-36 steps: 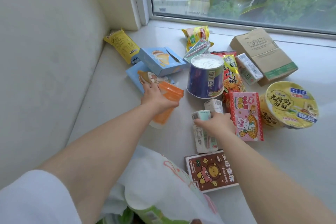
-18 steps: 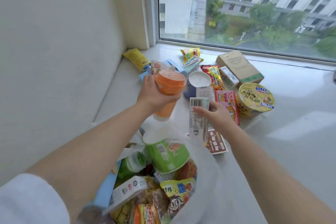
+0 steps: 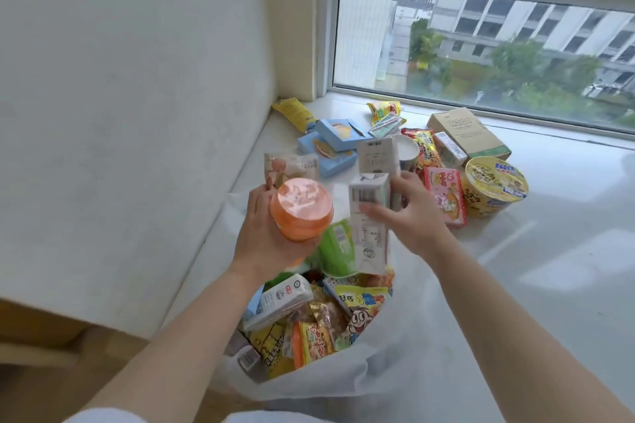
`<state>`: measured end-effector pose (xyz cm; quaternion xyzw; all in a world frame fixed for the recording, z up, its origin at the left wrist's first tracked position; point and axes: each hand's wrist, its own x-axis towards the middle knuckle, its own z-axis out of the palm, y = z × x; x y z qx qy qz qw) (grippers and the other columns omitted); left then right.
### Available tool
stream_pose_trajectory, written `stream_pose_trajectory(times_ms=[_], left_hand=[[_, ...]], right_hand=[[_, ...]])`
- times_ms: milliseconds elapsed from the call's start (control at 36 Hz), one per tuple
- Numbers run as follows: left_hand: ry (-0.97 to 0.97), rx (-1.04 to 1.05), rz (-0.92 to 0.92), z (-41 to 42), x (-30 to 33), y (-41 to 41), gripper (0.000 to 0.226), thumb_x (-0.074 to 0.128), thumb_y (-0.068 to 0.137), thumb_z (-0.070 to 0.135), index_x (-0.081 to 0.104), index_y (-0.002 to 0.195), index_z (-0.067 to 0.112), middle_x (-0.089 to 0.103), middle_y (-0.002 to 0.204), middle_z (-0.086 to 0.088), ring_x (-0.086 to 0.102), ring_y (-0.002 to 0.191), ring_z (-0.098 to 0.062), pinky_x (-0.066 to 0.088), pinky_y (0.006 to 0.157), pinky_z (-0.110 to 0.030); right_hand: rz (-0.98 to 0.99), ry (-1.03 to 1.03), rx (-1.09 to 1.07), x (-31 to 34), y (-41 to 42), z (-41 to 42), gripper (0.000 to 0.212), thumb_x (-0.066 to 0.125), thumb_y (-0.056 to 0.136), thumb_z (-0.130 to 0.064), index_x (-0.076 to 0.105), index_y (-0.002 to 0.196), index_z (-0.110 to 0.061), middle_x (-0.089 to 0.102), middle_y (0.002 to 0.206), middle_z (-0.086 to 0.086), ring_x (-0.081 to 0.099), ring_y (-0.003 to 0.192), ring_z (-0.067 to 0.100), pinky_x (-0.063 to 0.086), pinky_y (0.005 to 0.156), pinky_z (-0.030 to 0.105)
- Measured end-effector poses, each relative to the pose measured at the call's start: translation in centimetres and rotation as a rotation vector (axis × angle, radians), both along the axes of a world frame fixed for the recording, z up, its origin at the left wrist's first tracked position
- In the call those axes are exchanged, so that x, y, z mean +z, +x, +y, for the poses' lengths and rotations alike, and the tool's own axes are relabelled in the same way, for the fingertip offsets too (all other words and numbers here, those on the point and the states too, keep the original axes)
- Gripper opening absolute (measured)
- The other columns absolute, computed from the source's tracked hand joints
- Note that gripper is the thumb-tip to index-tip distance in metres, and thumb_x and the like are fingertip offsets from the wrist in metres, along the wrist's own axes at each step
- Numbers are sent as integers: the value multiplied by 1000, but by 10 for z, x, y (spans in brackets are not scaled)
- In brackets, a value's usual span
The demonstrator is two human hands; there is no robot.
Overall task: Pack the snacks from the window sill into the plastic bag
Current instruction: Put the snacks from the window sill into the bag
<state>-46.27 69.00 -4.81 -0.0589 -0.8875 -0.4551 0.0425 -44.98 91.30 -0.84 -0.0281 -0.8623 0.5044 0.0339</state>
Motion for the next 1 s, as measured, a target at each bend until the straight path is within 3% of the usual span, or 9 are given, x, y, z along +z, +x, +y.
stream_pose_trajectory(times_ms=[83,139,278,444,556,694,861,1000], left_hand=[[-146,-2,-32,-12,-16,14,87,89,51,34,45,123,14,40,127,1,49,116,-16,44,94,-26],[-229,-35,-62,-20,-26,21,88,88,51,41,46,123,14,40,129,0,52,112,-18,46,91,-30],[-304,-84,-71,-28,-33,28,88,86,53,44,43,124,14,39,129,1,51,113,-19,44,91,-32],[-239,-171,-197,-27,-34,17,90,84,56,42,37,130,20,33,129,8,45,118,-9,40,94,-24],[-250,-244,-232,-22,-37,8,93,85,56,42,36,131,17,33,127,8,45,114,-9,41,94,-28],[-527,-296,20,-20,-47,-5,87,78,66,46,37,132,7,35,136,-5,51,110,-26,40,92,-36],[-774,-525,5,-3,-66,-8,93,71,74,44,19,146,17,22,148,1,35,129,-21,23,106,-30],[-876,-626,-17,5,-65,-16,98,65,76,57,13,148,16,18,152,-1,30,134,-22,26,109,-35]], right_hand=[[41,168,28,-7,9,-17,69,58,53,-68,66,109,-29,46,114,-3,47,106,12,46,91,32],[49,274,58,-11,14,-25,74,59,54,-69,65,115,-26,46,118,-3,45,102,9,41,87,26],[62,490,142,-27,20,-36,62,74,66,-56,65,116,-21,46,121,-1,48,101,14,39,76,21],[-22,495,176,-38,23,-38,63,73,68,-55,64,119,-21,45,127,-3,49,107,13,43,80,21],[-33,564,164,-40,21,-30,62,75,67,-54,63,118,-21,42,132,-3,46,104,9,37,79,19],[-10,777,168,-46,17,-23,62,72,62,-61,68,105,-17,46,130,6,48,103,22,41,81,29],[-50,786,124,-54,19,-16,80,49,55,-76,67,107,-18,45,132,5,50,105,23,48,85,38],[-33,809,105,-56,24,-16,74,50,55,-74,70,97,-16,51,125,8,53,98,27,46,79,35]])
